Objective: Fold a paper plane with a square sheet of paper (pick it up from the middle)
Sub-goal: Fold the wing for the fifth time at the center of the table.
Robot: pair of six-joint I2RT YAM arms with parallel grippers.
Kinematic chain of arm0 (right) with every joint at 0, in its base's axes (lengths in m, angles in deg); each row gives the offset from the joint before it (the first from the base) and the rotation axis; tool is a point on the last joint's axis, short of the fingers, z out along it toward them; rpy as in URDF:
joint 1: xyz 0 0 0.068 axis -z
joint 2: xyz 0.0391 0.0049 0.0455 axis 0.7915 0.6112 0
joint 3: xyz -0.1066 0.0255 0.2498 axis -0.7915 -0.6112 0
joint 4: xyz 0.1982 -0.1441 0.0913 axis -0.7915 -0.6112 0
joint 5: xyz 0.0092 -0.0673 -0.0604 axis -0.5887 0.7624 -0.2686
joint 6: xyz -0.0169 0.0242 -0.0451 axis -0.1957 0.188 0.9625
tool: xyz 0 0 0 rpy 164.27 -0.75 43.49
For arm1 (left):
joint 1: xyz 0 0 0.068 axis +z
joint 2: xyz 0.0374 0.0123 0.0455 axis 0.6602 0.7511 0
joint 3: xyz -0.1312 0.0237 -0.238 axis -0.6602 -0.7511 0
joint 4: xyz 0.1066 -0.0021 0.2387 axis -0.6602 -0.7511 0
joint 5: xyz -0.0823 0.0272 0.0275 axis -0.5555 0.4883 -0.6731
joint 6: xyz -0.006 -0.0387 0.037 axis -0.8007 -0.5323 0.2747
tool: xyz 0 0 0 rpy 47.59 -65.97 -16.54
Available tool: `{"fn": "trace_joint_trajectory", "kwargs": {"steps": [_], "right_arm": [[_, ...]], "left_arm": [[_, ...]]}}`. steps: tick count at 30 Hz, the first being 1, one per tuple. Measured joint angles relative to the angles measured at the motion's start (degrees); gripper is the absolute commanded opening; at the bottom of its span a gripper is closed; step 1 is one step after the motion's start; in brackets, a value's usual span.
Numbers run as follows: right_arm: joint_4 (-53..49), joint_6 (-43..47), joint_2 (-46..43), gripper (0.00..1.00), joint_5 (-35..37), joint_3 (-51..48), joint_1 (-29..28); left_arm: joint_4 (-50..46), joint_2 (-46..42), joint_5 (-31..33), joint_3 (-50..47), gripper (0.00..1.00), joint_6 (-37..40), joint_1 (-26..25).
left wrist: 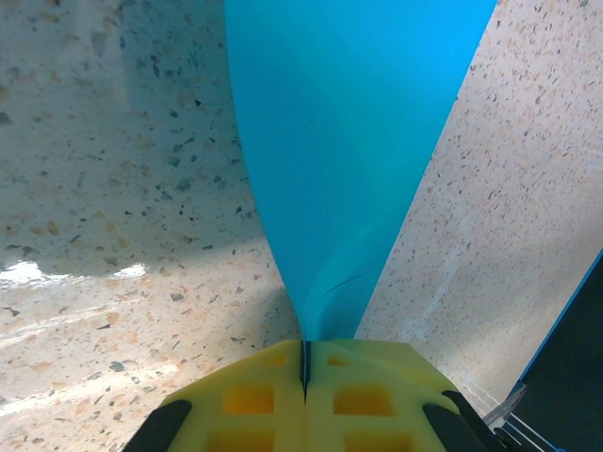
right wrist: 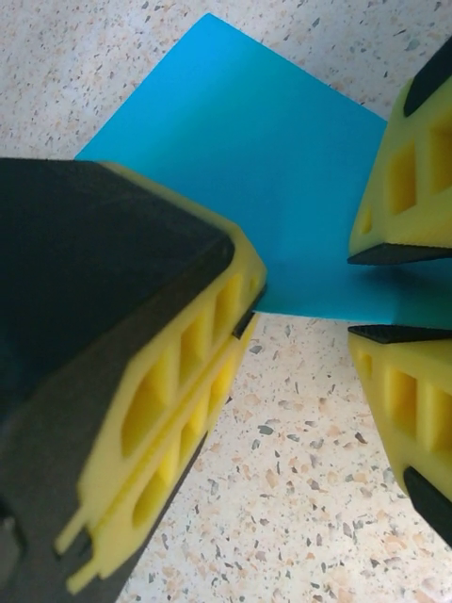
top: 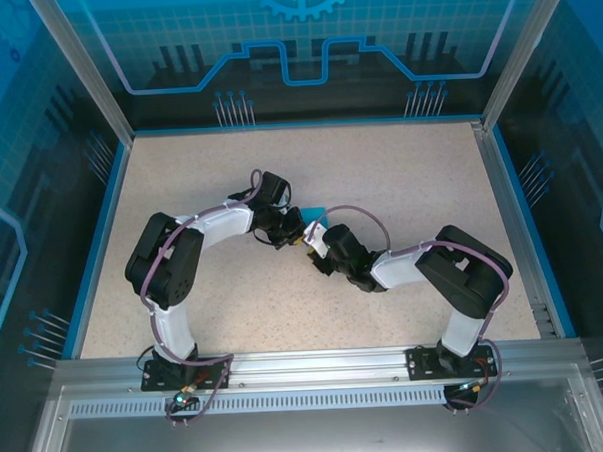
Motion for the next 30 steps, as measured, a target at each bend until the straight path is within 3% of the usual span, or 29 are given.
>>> {"fn": "trace_joint_trajectory", "kwargs": {"steps": [3, 6, 11, 17, 25, 30], "right_arm": [[0.00, -0.50, 0.00, 0.16, -0.31, 0.09, 0.35], [-0.02, -1.33, 0.00, 0.10, -1.05, 0.28, 0.79], [-0.48, -3.58, -0.24, 0.07, -3.74, 0.31, 2.60], [-0.90, -8.90, -2.16, 0.07, -11.37, 0.24, 6.60], [1.73, -18.62, -2.64, 0.07, -23.76, -1.07, 11.74], [3.85, -23.98, -2.64, 0.07, -28.96, -2.36, 13.35]], "left_arm": [[-0.13, 0.00, 0.00, 0.00, 0.06, 0.00, 0.00], [-0.28, -0.02, -0.02, 0.00, 0.16, -0.04, 0.15], [-1.18, -1.84, -0.02, -0.04, 0.36, -0.07, 1.97], [-0.68, -7.85, 0.59, -2.10, 0.47, 0.00, 7.37], [7.06, -10.49, -0.90, -9.35, 0.46, -0.24, 8.35], [13.77, -10.47, -3.10, -13.66, 0.34, -1.62, 7.08]]}}
